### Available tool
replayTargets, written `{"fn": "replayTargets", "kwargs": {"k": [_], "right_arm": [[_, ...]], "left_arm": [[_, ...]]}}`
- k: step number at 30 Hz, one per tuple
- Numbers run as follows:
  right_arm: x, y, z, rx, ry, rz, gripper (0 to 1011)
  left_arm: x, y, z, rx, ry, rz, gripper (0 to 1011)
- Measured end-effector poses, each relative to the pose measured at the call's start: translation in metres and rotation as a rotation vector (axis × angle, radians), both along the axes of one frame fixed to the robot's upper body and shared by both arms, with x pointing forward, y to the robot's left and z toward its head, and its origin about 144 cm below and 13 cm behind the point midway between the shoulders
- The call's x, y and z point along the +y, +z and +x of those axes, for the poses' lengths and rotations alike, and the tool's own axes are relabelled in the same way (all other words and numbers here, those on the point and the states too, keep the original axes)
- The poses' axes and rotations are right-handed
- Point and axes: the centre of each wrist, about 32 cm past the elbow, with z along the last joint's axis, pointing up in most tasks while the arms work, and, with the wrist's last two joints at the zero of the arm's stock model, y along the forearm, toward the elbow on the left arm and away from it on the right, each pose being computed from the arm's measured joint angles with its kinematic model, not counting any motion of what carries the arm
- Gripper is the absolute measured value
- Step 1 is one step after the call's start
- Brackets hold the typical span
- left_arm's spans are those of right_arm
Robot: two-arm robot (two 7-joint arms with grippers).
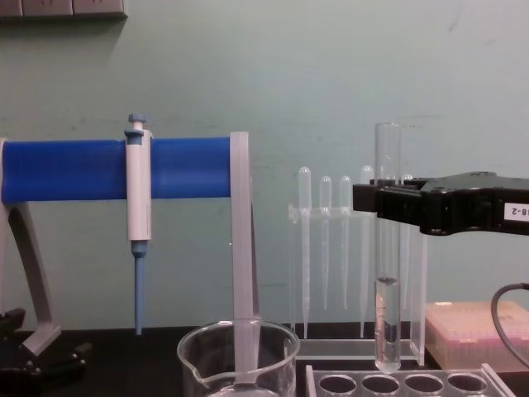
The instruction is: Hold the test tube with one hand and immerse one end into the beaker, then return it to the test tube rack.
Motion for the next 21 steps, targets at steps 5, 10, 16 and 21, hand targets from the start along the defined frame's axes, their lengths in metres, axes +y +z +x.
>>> {"fn": "replayTargets", "kwargs": {"k": [5, 10, 16, 21], "right_arm": [[0.0, 0.0, 0.0, 0.0, 0.0, 0.0, 225], [0.0, 0.0, 0.0, 0.0, 0.0, 0.0, 225], [0.0, 0.0, 0.0, 0.0, 0.0, 0.0, 225], [0.0, 0.0, 0.0, 0.0, 0.0, 0.0, 224]], "left_arm": [[0.0, 0.0, 0.0, 0.0, 0.0, 0.0, 1000], [0.0, 0.0, 0.0, 0.0, 0.0, 0.0, 1000], [0.0, 0.0, 0.0, 0.0, 0.0, 0.0, 1000], [0.0, 0.0, 0.0, 0.0, 0.0, 0.0, 1000]]}}
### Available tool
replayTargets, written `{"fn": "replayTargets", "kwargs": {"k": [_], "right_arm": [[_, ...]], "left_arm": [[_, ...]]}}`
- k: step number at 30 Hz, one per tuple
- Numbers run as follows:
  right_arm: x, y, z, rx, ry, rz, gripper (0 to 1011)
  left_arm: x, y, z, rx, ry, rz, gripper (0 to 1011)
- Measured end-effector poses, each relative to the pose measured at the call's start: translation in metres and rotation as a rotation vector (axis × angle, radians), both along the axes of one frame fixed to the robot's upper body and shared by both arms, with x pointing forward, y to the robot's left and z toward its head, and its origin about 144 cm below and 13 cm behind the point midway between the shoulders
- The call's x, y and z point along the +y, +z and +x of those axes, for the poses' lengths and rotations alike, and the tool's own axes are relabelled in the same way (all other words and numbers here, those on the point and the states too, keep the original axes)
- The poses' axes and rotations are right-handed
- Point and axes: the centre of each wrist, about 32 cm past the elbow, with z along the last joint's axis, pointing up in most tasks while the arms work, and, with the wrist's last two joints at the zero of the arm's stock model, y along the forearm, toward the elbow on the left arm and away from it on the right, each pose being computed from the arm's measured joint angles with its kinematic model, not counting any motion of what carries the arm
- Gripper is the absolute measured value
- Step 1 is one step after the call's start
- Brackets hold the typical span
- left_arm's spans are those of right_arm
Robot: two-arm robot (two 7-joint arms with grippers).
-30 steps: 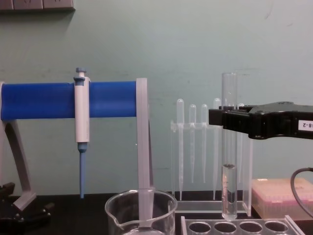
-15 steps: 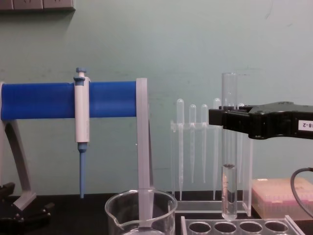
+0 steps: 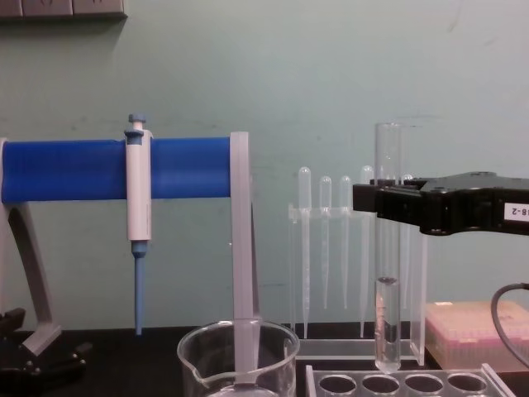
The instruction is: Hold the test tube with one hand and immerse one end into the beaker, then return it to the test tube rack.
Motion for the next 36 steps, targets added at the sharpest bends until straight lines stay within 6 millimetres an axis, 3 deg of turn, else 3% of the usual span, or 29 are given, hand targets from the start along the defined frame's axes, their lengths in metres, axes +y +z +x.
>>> {"fn": "replayTargets", "kwargs": {"k": [9, 18, 24, 36], "right_arm": [[0.009, 0.012, 0.002, -0.026, 0.027, 0.01, 225], [0.041, 0.03, 0.013, -0.064, 0.112, 0.045, 225], [0.065, 0.019, 0.027, -0.051, 0.147, 0.063, 225], [0.079, -0.022, 0.039, -0.033, 0.144, 0.014, 225]], "left_arm": [[0.0, 0.0, 0.0, 0.0, 0.0, 0.0, 1000], [0.0, 0.0, 0.0, 0.0, 0.0, 0.0, 1000], [0.0, 0.0, 0.0, 0.0, 0.0, 0.0, 1000], [0.0, 0.0, 0.0, 0.0, 0.0, 0.0, 1000]]}}
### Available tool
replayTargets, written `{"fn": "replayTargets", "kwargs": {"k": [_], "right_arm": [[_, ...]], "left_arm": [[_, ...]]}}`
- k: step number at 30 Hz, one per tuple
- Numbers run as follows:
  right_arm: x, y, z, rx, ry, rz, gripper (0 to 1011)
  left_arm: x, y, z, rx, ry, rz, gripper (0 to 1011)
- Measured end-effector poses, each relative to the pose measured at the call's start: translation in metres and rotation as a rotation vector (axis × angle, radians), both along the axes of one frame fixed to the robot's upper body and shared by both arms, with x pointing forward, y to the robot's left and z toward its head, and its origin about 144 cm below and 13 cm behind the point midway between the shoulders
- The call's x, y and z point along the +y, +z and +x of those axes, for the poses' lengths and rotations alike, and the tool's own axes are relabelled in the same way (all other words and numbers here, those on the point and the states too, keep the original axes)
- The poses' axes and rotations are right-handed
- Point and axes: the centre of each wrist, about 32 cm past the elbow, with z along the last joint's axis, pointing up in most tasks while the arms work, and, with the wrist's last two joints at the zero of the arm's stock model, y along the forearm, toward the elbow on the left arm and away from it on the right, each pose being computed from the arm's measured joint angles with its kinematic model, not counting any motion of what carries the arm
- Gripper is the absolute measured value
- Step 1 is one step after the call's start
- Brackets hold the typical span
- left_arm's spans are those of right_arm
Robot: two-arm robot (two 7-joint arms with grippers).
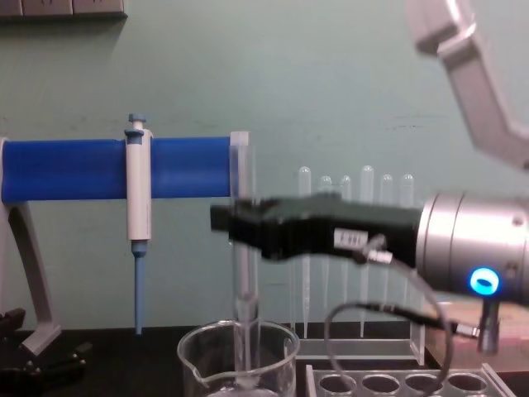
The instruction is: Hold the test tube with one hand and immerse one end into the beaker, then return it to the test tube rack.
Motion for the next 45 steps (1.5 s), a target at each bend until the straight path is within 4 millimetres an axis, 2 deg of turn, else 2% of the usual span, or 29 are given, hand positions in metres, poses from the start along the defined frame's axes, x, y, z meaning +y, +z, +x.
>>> {"fn": "replayTargets", "kwargs": {"k": [7, 14, 45], "right_arm": [[0.004, -0.032, 0.003, 0.019, 0.0, -0.013, 225], [0.006, -0.05, 0.005, 0.033, -0.002, -0.019, 224], [0.006, -0.055, 0.005, 0.035, -0.005, -0.016, 225]], "left_arm": [[0.0, 0.0, 0.0, 0.0, 0.0, 0.0, 1000], [0.0, 0.0, 0.0, 0.0, 0.0, 0.0, 1000], [0.0, 0.0, 0.0, 0.0, 0.0, 0.0, 1000]]}}
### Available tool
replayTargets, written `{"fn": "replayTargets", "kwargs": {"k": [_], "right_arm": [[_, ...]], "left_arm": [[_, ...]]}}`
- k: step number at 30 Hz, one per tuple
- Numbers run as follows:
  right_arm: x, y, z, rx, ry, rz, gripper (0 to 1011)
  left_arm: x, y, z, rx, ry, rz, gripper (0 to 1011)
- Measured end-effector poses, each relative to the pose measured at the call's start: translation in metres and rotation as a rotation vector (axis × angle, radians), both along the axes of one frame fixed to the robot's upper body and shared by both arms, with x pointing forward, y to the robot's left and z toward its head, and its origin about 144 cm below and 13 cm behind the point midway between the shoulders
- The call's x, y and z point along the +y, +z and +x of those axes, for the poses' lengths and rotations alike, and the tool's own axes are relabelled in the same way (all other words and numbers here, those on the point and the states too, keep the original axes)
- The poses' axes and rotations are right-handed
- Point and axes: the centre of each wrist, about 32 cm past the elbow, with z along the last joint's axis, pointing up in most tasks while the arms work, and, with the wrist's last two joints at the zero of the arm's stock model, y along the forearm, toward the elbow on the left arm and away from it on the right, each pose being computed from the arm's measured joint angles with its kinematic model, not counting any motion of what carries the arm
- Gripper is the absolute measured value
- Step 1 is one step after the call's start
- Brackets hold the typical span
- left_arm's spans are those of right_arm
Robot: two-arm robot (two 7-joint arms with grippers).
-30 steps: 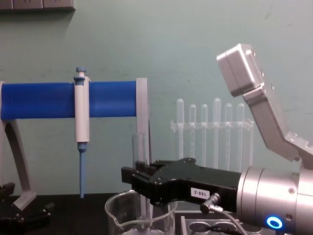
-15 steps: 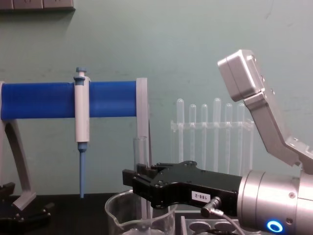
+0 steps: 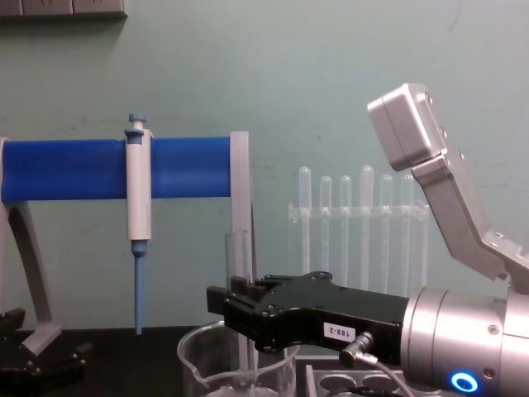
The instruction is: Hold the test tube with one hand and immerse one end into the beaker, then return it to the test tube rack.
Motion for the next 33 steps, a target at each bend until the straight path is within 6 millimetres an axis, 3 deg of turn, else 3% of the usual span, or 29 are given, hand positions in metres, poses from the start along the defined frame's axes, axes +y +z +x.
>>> {"fn": "replayTargets", "kwargs": {"k": [33], "right_arm": [[-0.0001, 0.0001, 0.0001, 0.001, -0.001, 0.0, 225]], "left_arm": [[0.0, 0.0, 0.0, 0.0, 0.0, 0.0, 1000]]}}
